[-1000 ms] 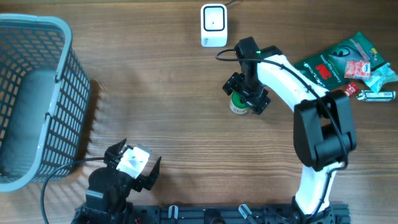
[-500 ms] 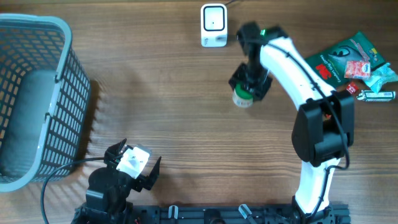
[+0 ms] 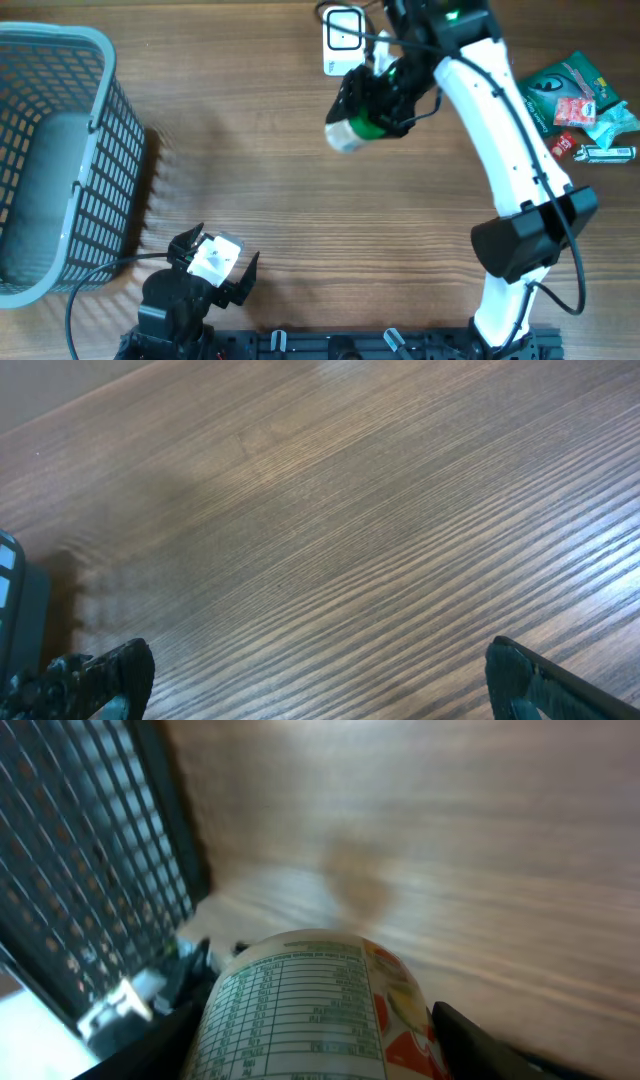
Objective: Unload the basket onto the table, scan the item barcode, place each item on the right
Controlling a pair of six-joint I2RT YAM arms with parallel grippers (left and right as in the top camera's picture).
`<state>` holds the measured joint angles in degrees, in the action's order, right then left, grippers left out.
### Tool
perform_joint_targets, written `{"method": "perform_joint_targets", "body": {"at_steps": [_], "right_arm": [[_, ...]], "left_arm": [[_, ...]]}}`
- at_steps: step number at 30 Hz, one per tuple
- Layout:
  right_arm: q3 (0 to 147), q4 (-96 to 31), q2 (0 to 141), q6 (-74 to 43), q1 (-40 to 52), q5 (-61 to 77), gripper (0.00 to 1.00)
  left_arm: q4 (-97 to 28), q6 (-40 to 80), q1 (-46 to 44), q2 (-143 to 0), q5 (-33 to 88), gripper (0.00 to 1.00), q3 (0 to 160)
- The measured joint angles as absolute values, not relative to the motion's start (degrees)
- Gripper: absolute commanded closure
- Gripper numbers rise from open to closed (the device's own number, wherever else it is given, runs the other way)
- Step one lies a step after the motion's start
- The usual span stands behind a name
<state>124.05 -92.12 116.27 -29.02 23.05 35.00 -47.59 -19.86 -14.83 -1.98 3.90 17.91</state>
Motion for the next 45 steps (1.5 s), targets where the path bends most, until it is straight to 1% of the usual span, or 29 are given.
{"method": "perform_joint_targets", "body": {"at_steps": [6,13,16,22,25,27,28,30,32,34,36,39,41,43,45], "right_arm": [[109.3,-92.0,116.2,-28.1,30.6,38.1,0.45],[97.3,-92.0,116.2,-27.0,31.3,39.8,0.45],[94.3,-92.1,116.2,-25.6,31.3,40.8,0.46],[93.4,-92.1,115.2,-21.8,31.3,43.0,0.44],[93.3,-92.0,110.8,-20.4,31.3,43.7,0.46],[93.2,-92.0,103.4,-19.8,31.3,42.9,0.51],[93.2,-92.0,100.6,-20.9,31.3,41.1,0.52],[93.1,-89.4,93.7,-28.6,31.4,30.9,0.53],[93.1,-85.9,90.4,-34.3,31.4,23.2,0.54],[93.2,-75.6,88.4,-40.2,31.4,12.3,0.53],[93.1,-67.8,88.4,-43.2,31.4,3.7,0.53],[93.1,-54.3,89.5,-45.5,31.4,-8.9,0.46],[93.1,-44.6,91.7,-46.3,31.4,-18.3,0.45],[93.1,-36.2,95.3,-46.5,31.3,-25.5,0.52],[93.1,-25.5,100.7,-44.1,31.2,-30.7,0.55]], "left_arm": [[-47.6,-19.9,-14.8,-2.0,3.9,0.00,17.9],[-47.6,-19.9,-14.8,-2.0,3.9,0.00,17.9],[-47.6,-19.9,-14.8,-2.0,3.9,0.00,17.9],[-47.6,-19.9,-14.8,-2.0,3.9,0.00,17.9],[-47.6,-19.9,-14.8,-2.0,3.9,0.00,17.9],[-47.6,-19.9,-14.8,-2.0,3.9,0.00,17.9],[-47.6,-19.9,-14.8,-2.0,3.9,0.00,17.9],[-47.6,-19.9,-14.8,-2.0,3.9,0.00,17.9],[-47.6,-19.9,-14.8,-2.0,3.9,0.00,17.9],[-47.6,-19.9,-14.8,-2.0,3.9,0.00,17.9],[-47.6,-19.9,-14.8,-2.0,3.9,0.00,17.9],[-47.6,-19.9,-14.8,-2.0,3.9,0.00,17.9],[-47.6,-19.9,-14.8,-2.0,3.9,0.00,17.9],[-47.6,-19.9,-14.8,-2.0,3.9,0.00,17.9],[-47.5,-19.9,-14.8,-2.0,3.8,0.00,17.9]]}}
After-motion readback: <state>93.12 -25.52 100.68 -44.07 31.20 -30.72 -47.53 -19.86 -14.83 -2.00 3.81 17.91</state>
